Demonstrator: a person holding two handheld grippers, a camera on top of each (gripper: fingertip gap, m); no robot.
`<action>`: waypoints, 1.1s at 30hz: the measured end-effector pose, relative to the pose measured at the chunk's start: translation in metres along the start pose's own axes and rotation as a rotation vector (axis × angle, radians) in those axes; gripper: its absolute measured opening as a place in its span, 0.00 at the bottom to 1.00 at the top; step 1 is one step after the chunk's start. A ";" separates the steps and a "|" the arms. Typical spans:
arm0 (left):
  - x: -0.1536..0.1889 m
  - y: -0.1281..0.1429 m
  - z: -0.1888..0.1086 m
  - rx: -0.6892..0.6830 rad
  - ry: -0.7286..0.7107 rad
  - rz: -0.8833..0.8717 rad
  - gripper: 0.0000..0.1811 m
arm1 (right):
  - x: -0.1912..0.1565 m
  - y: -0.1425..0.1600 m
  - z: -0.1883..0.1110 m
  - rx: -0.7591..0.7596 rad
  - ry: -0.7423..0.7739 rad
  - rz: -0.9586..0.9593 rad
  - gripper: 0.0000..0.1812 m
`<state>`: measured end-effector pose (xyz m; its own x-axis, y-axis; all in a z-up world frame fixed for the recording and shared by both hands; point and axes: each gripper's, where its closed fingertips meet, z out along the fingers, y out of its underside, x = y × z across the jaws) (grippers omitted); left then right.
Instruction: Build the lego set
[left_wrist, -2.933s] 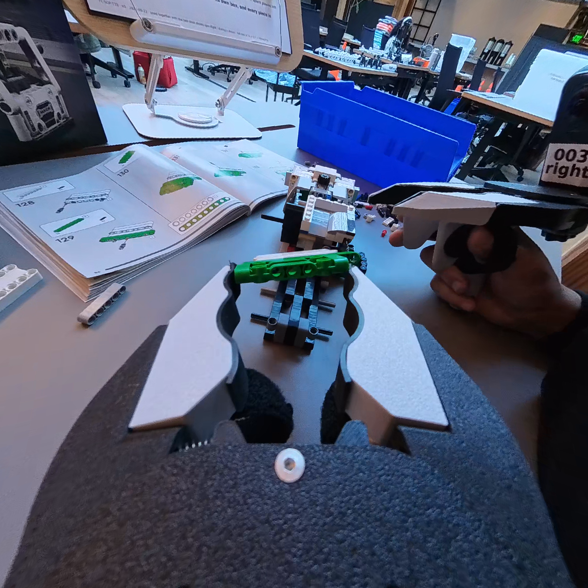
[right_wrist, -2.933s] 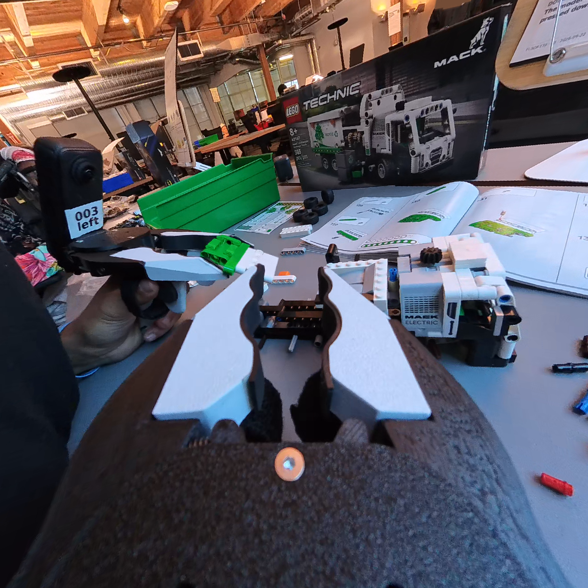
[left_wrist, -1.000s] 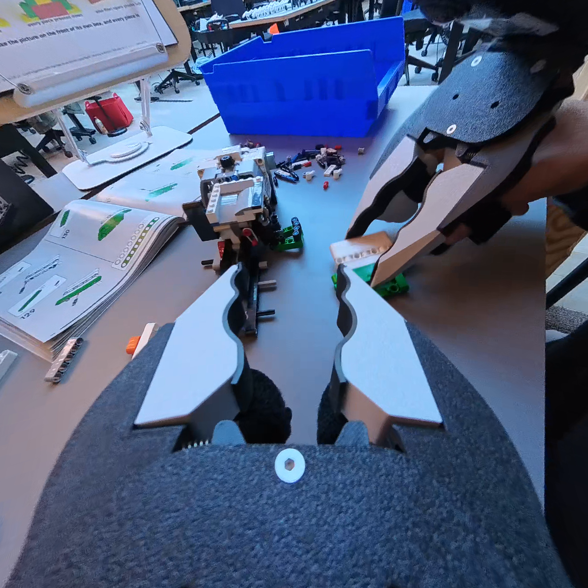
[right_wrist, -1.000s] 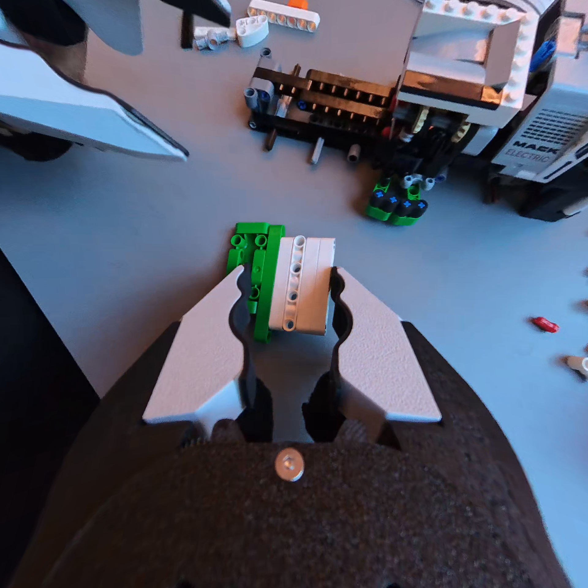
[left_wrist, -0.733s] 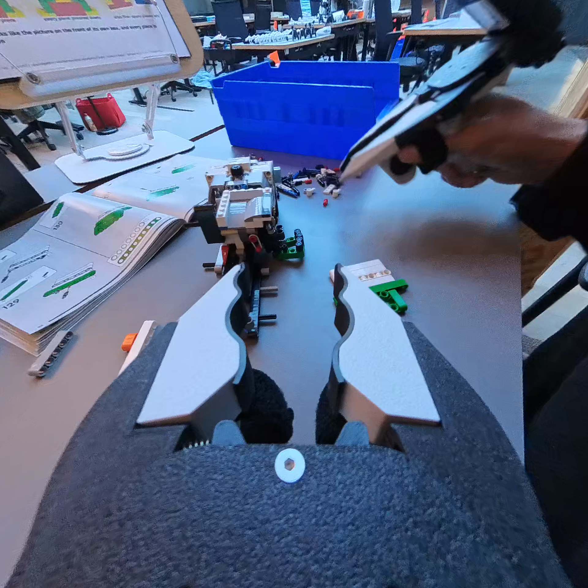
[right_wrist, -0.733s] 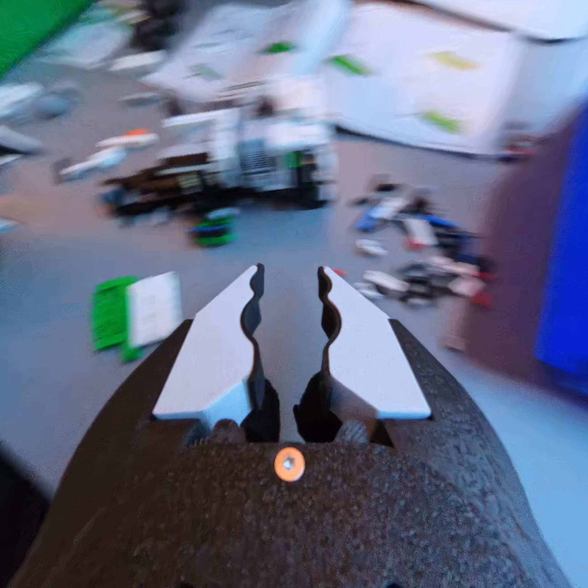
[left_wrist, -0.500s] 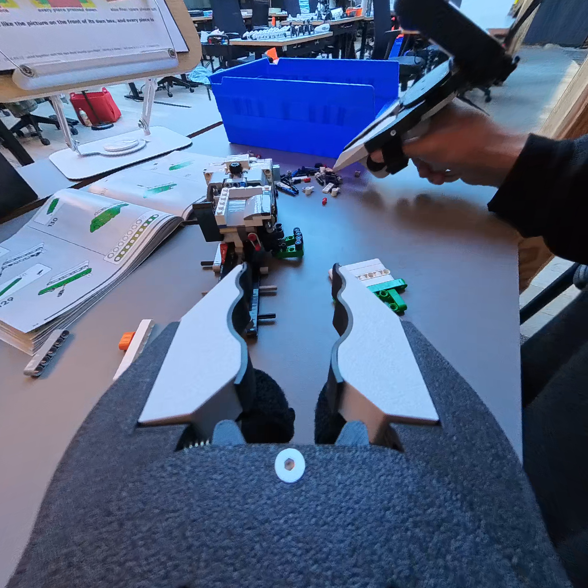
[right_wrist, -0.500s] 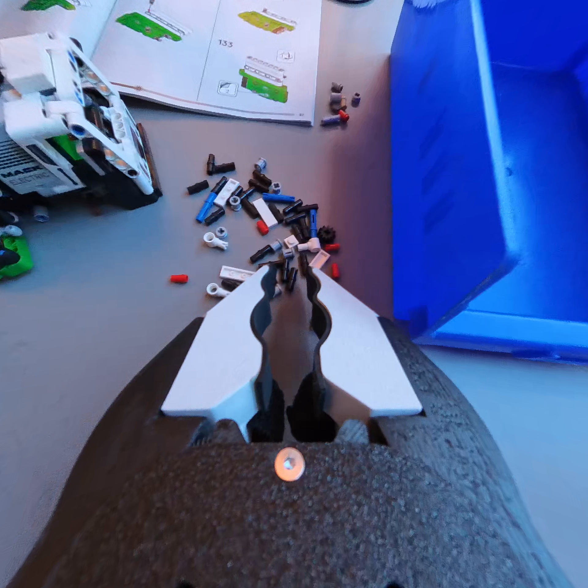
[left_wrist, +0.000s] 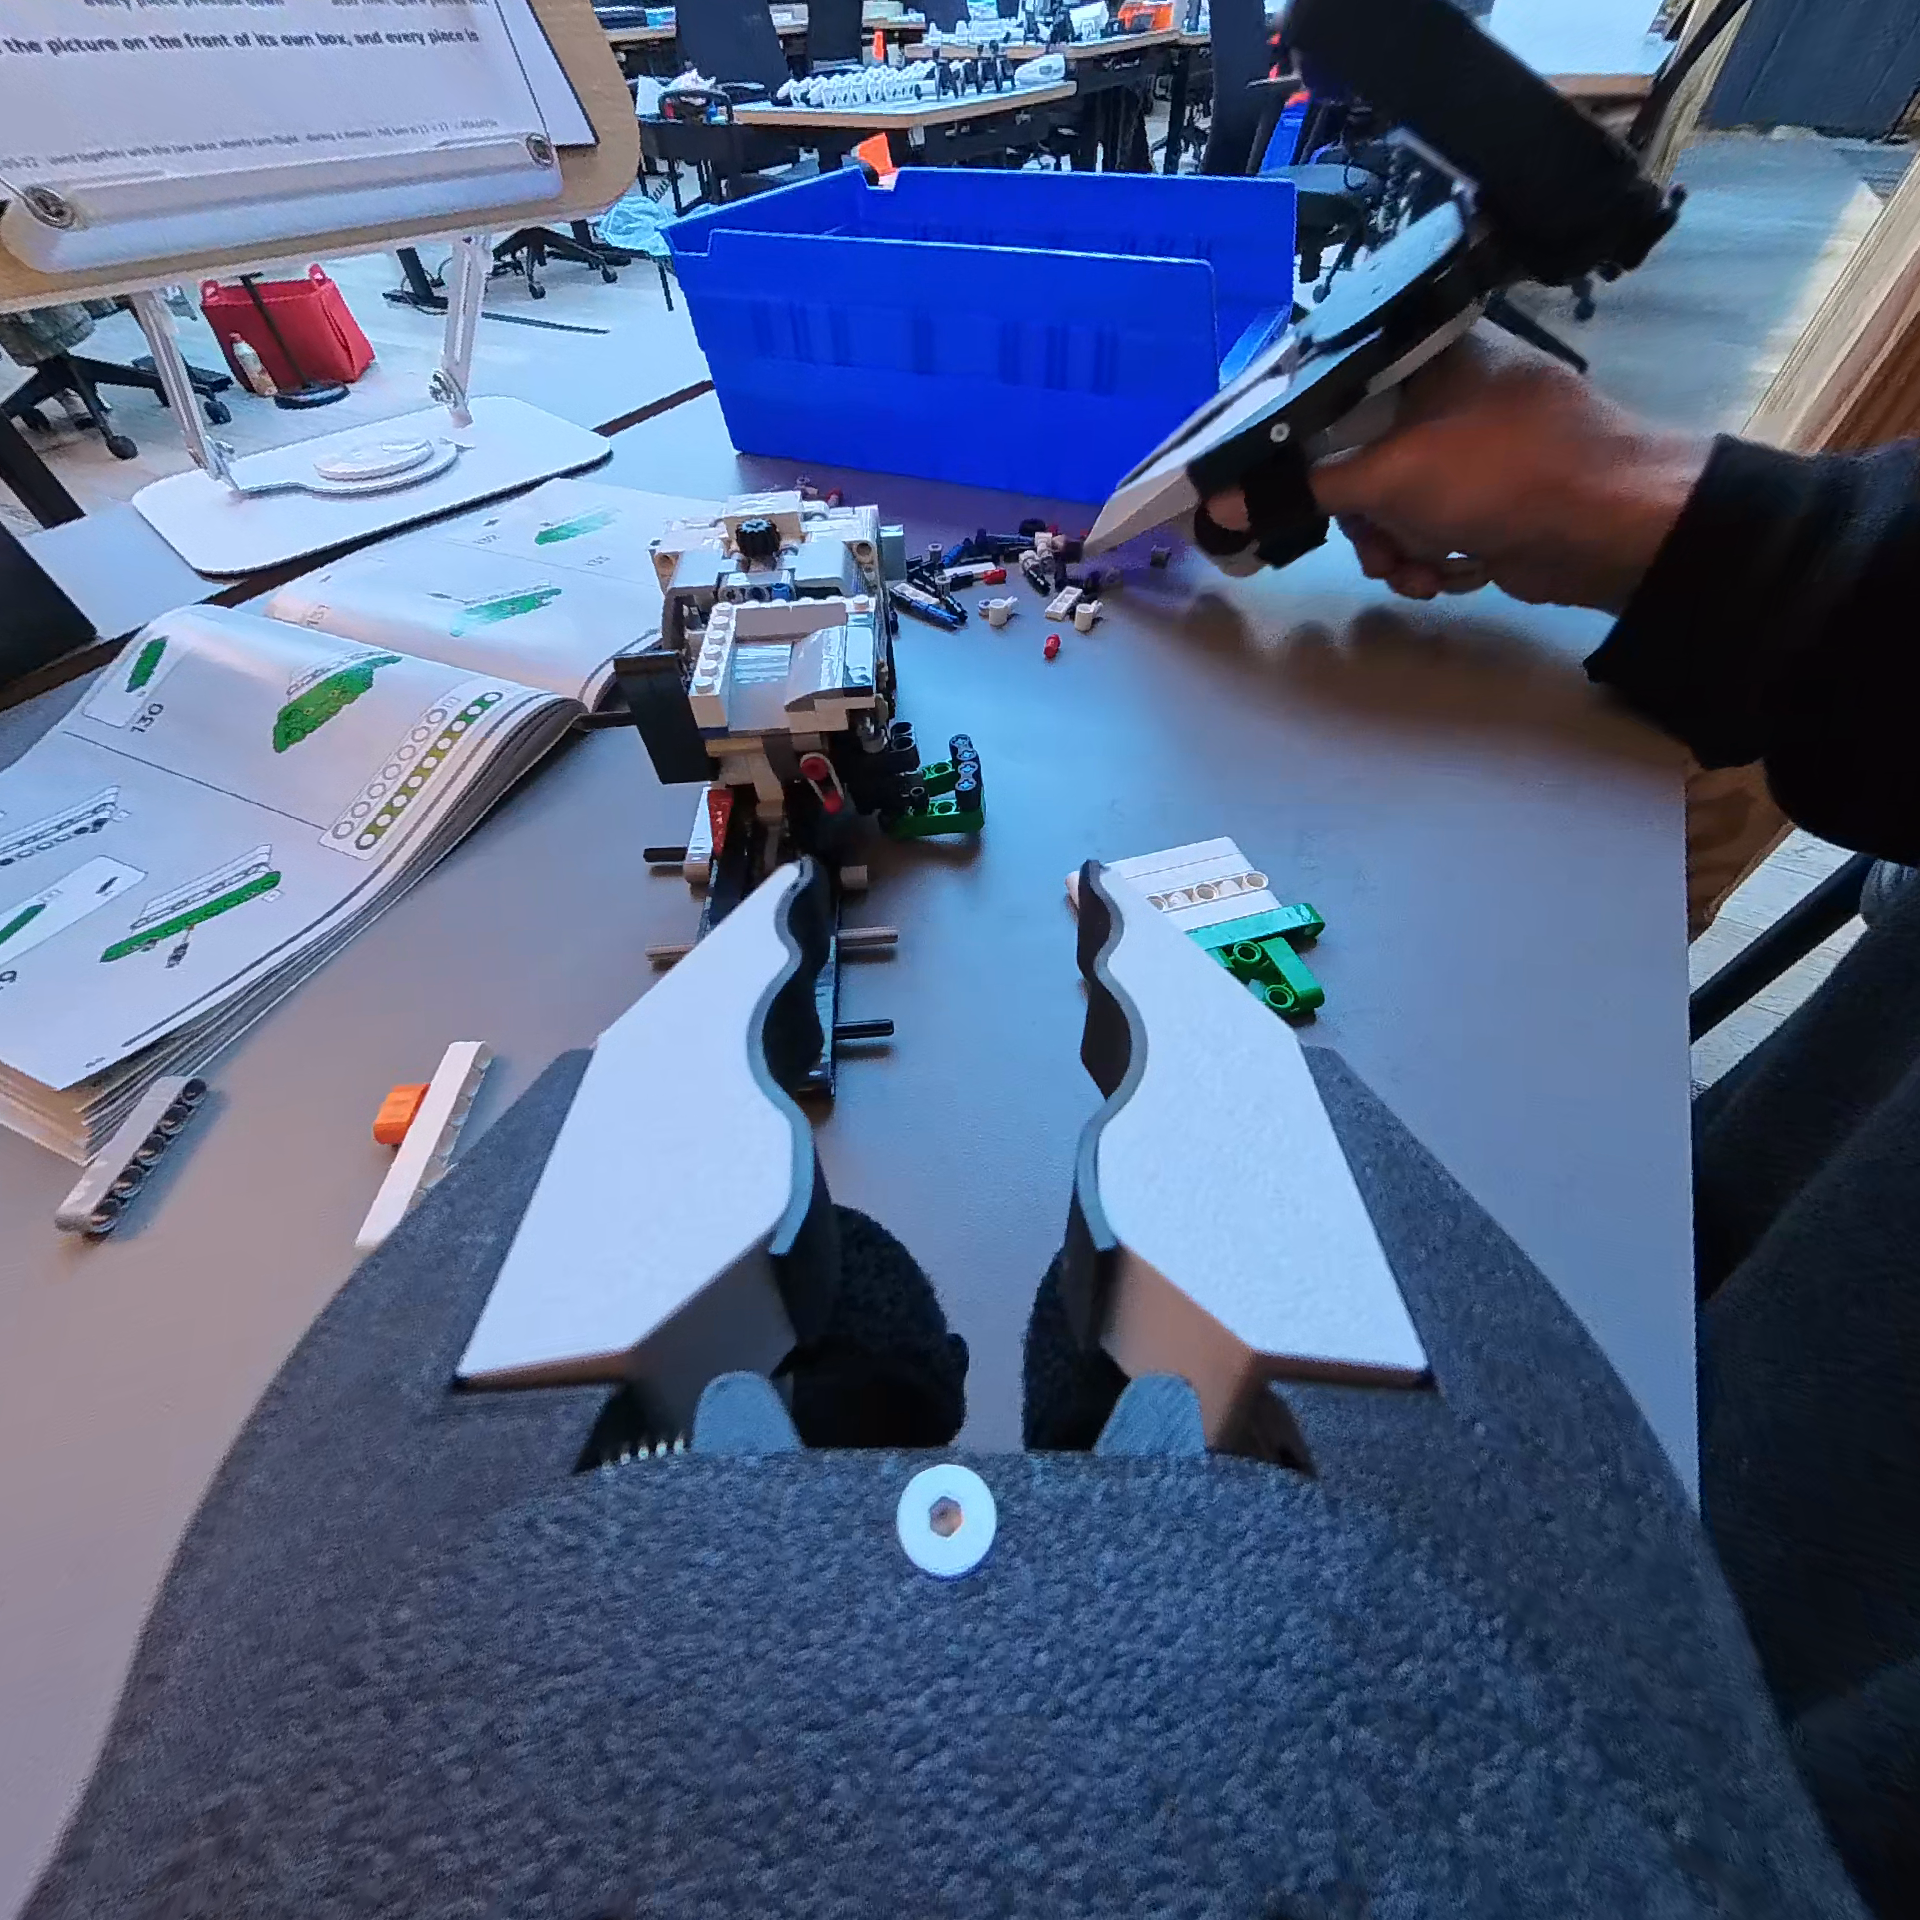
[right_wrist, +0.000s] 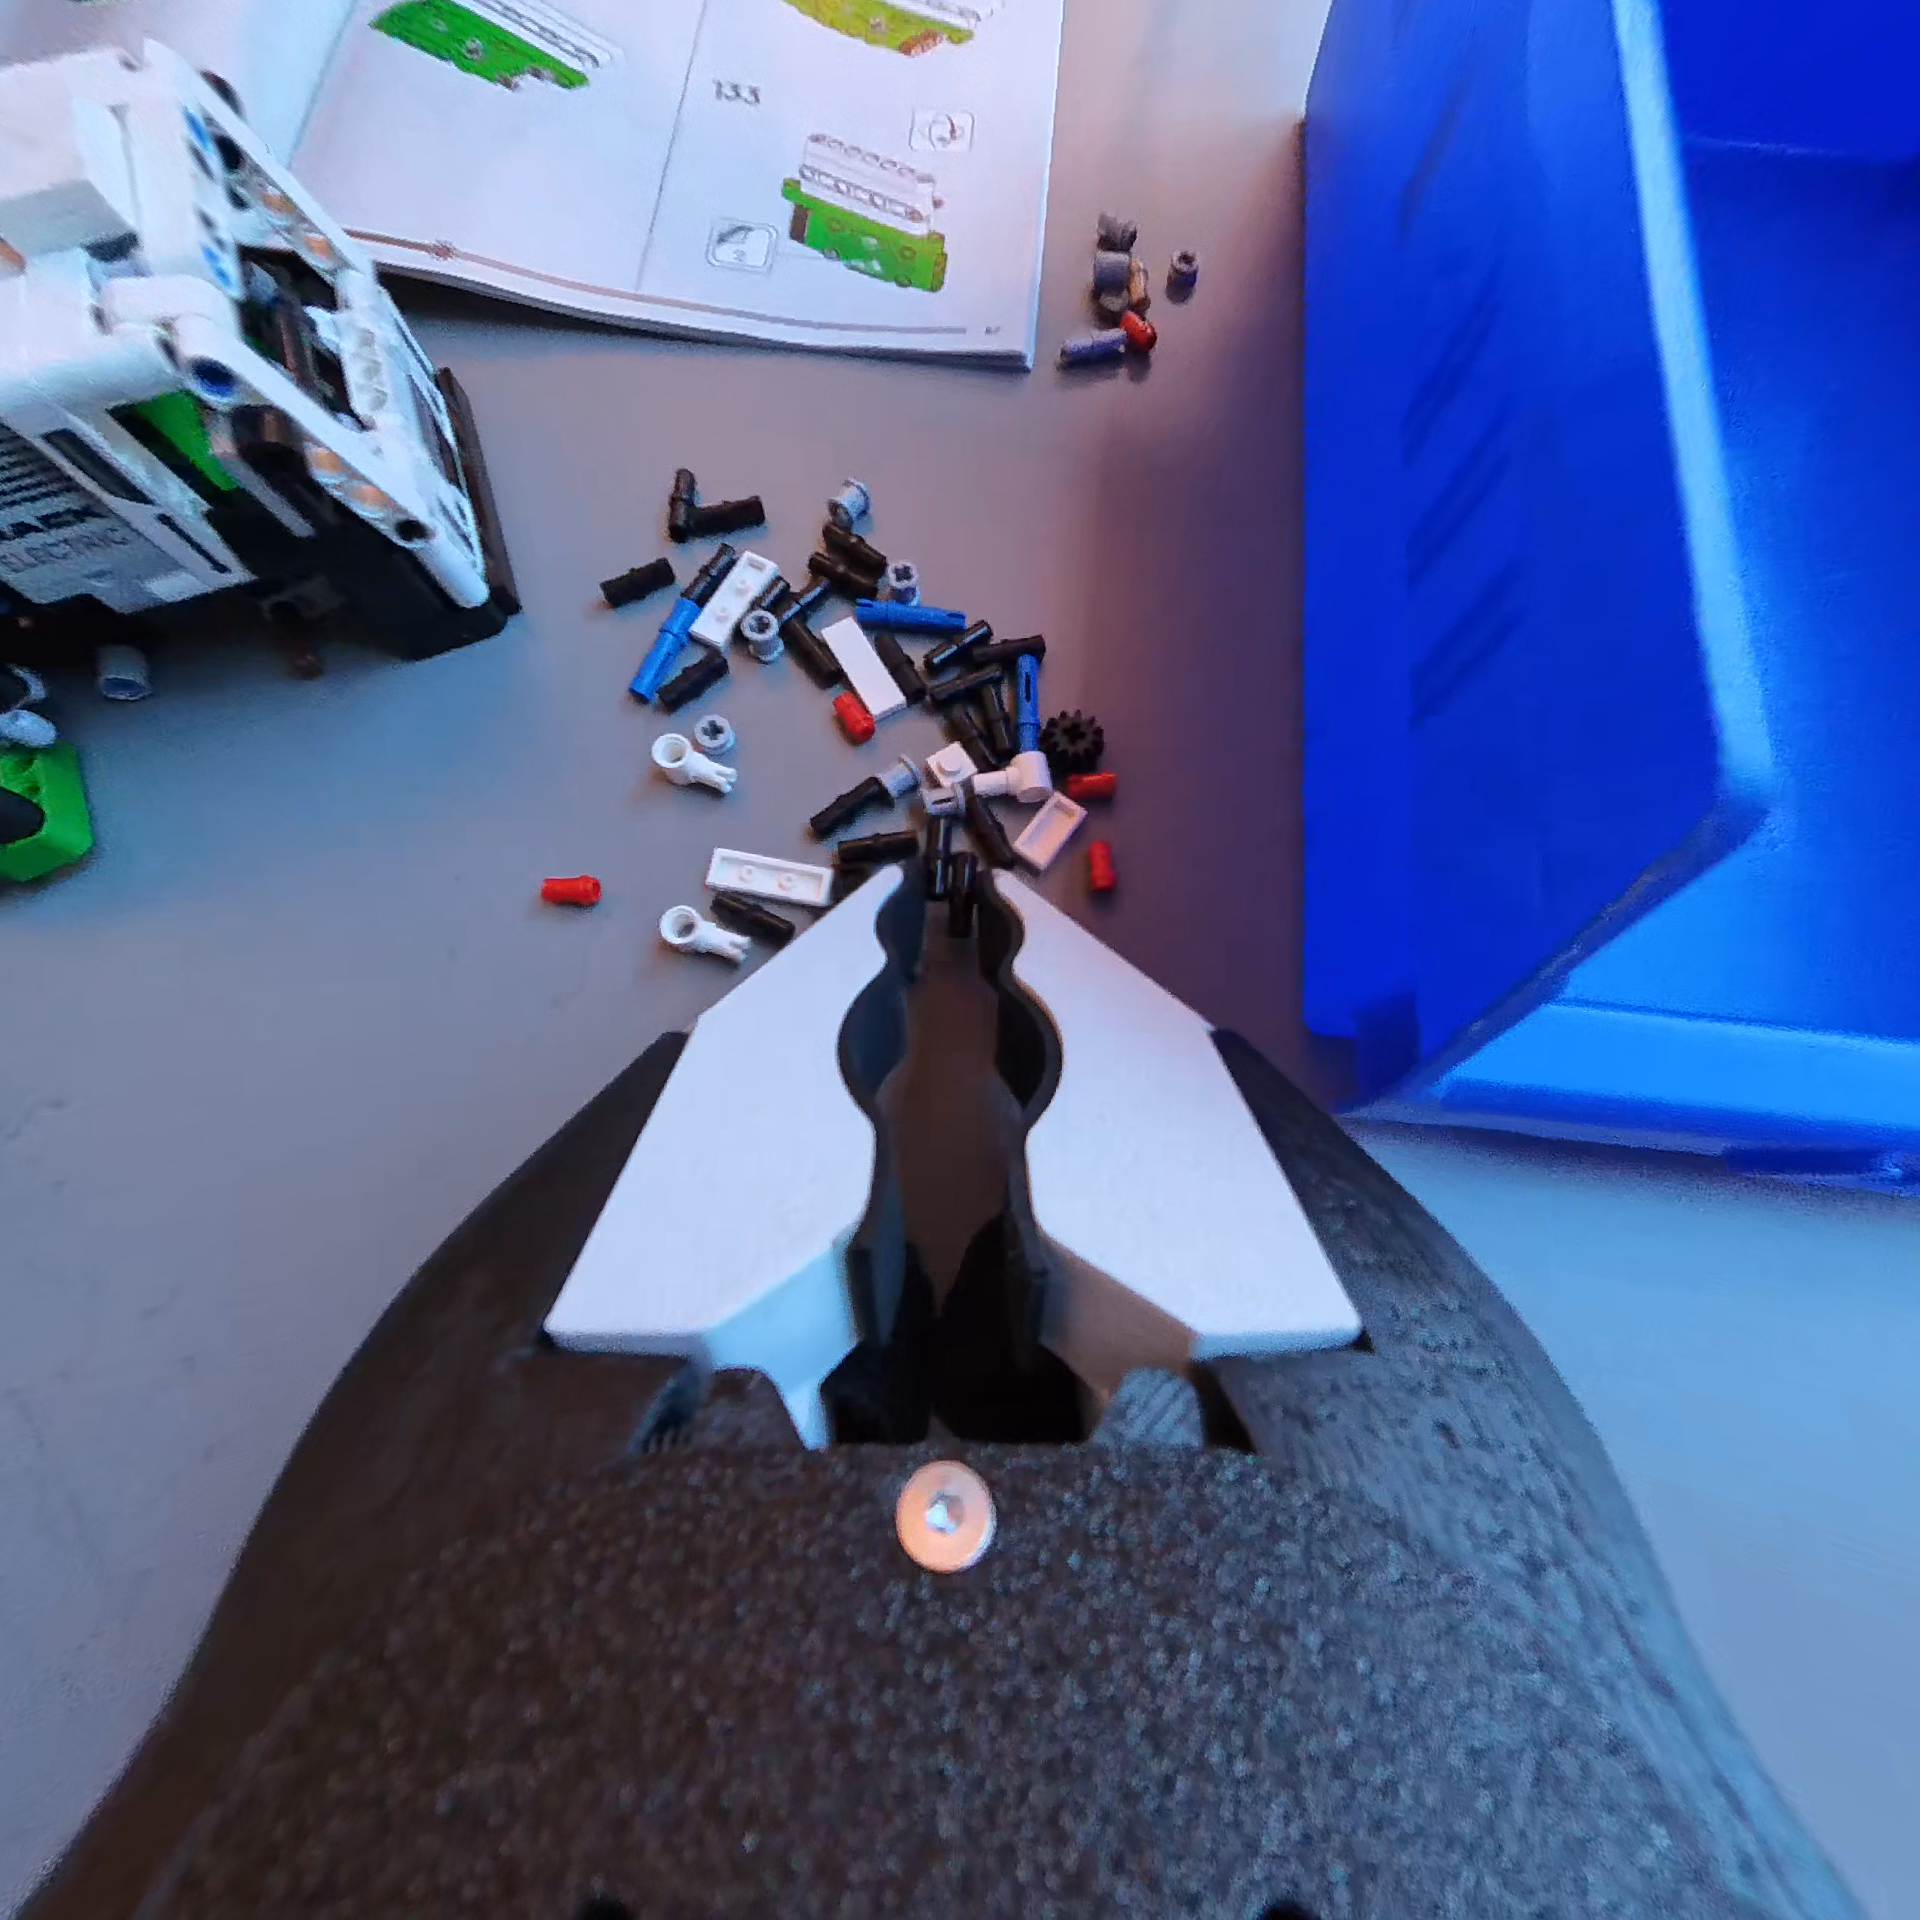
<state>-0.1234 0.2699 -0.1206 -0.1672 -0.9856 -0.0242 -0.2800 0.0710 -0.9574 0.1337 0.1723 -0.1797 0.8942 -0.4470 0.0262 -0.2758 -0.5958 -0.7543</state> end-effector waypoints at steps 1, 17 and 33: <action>0.000 0.000 0.000 0.002 -0.001 -0.001 0.25 | -0.003 -0.003 -0.004 0.015 -0.005 -0.011 0.05; 0.002 -0.001 -0.001 0.007 0.000 0.021 0.24 | -0.135 0.036 -0.034 -0.074 -0.390 -0.254 0.05; 0.002 -0.002 -0.001 0.014 -0.002 0.023 0.24 | -0.013 0.002 0.001 0.020 -0.044 0.018 0.11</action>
<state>-0.1244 0.2681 -0.1187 -0.1720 -0.9840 -0.0472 -0.2631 0.0921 -0.9604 0.1222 0.1773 -0.1820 0.9038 -0.4276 -0.0165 -0.2857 -0.5743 -0.7672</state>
